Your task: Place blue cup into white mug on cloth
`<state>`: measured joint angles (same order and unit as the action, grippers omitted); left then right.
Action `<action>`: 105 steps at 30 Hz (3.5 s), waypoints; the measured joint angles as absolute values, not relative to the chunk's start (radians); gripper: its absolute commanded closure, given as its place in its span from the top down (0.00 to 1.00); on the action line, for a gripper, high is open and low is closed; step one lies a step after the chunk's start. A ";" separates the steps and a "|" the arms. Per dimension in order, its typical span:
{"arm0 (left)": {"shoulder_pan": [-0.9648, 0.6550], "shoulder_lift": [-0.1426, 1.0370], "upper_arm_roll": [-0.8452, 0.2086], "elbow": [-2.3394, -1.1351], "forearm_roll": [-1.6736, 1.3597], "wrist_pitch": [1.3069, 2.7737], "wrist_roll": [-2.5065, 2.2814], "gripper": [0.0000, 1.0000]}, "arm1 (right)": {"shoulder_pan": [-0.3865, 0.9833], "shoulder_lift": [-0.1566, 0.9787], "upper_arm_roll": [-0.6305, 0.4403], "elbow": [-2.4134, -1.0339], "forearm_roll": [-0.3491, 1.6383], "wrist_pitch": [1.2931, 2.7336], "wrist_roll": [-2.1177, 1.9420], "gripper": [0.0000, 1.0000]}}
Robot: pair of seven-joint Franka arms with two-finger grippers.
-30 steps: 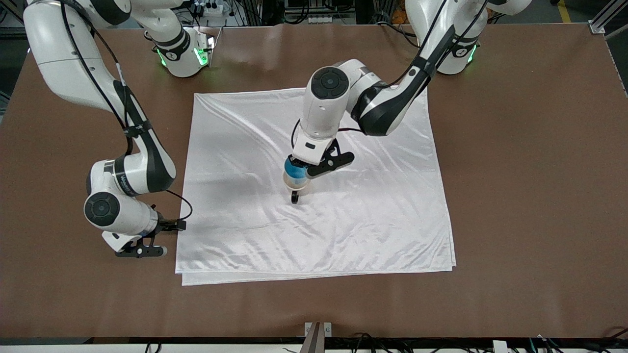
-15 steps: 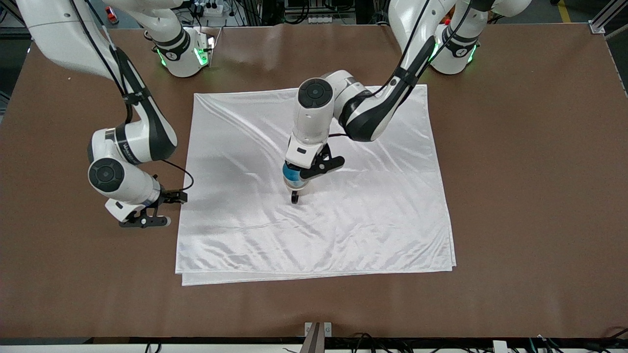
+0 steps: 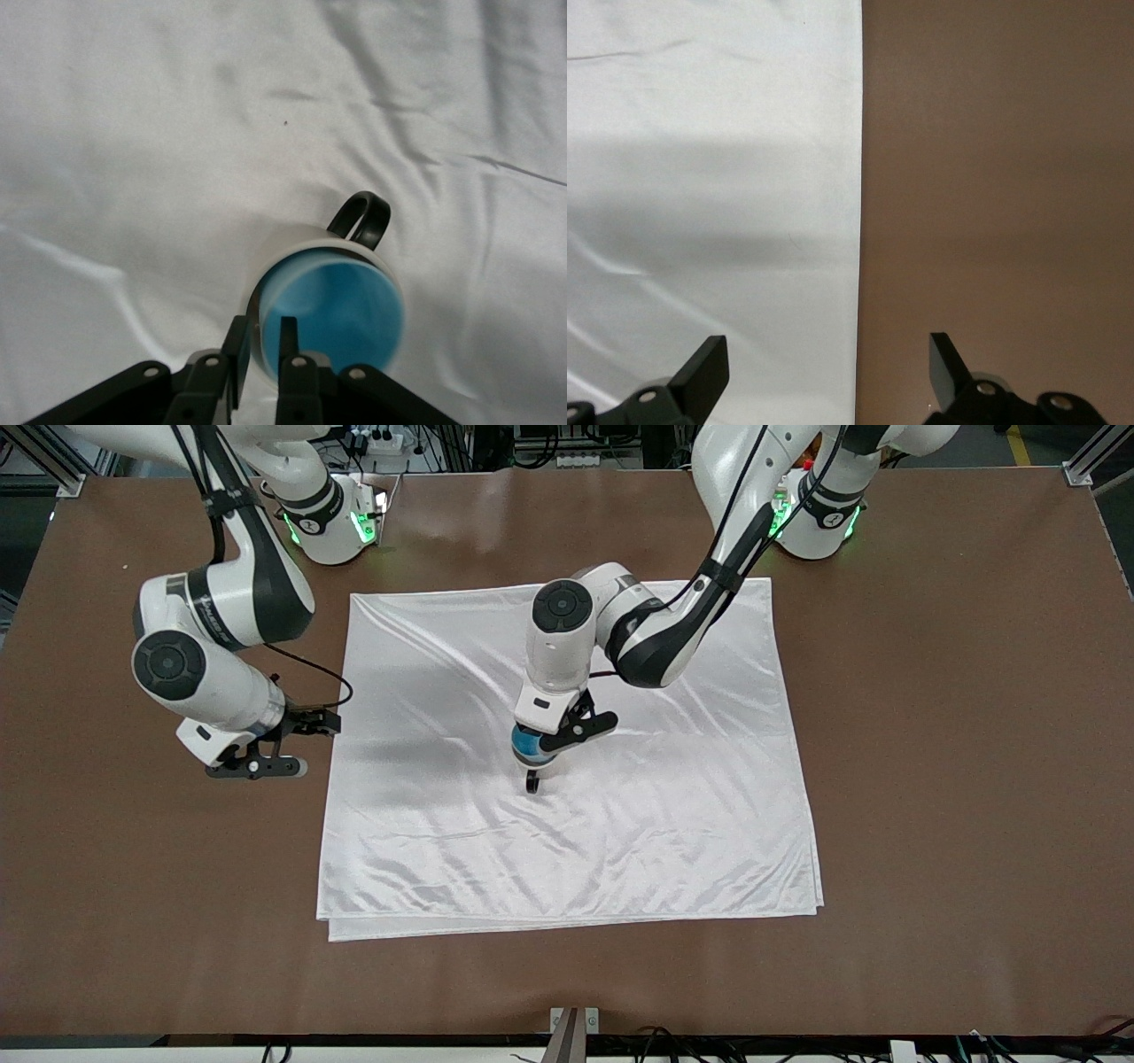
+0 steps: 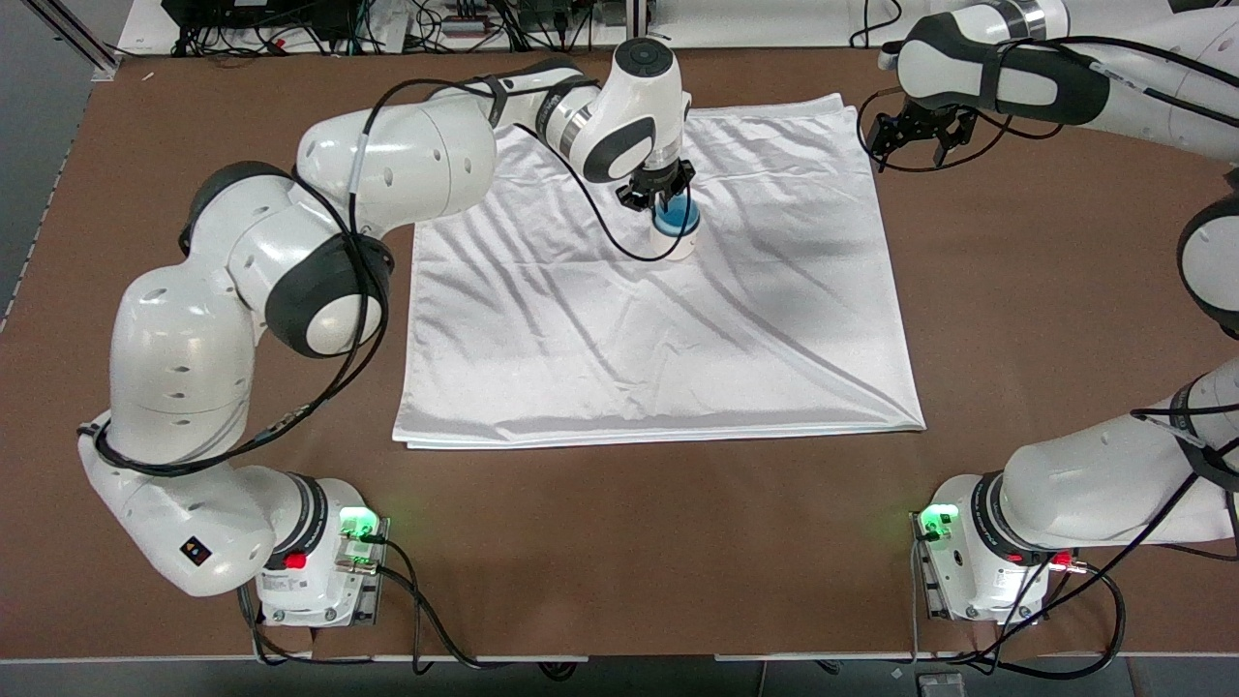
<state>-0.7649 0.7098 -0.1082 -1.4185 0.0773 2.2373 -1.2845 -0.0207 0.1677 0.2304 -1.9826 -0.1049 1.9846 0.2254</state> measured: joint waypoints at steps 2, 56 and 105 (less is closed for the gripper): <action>-0.765 0.710 -0.108 -1.417 0.077 2.238 -1.284 1.00 | -0.021 0.144 0.231 -1.986 -0.096 1.969 0.225 1.00; -0.270 0.192 0.089 -1.370 0.054 1.766 -0.580 1.00 | -0.083 -0.024 0.126 -1.607 0.024 1.509 0.084 1.00; -0.021 0.145 -0.028 -1.449 -0.013 1.645 -0.215 1.00 | -0.074 -0.023 0.094 -1.546 0.025 1.493 -0.010 1.00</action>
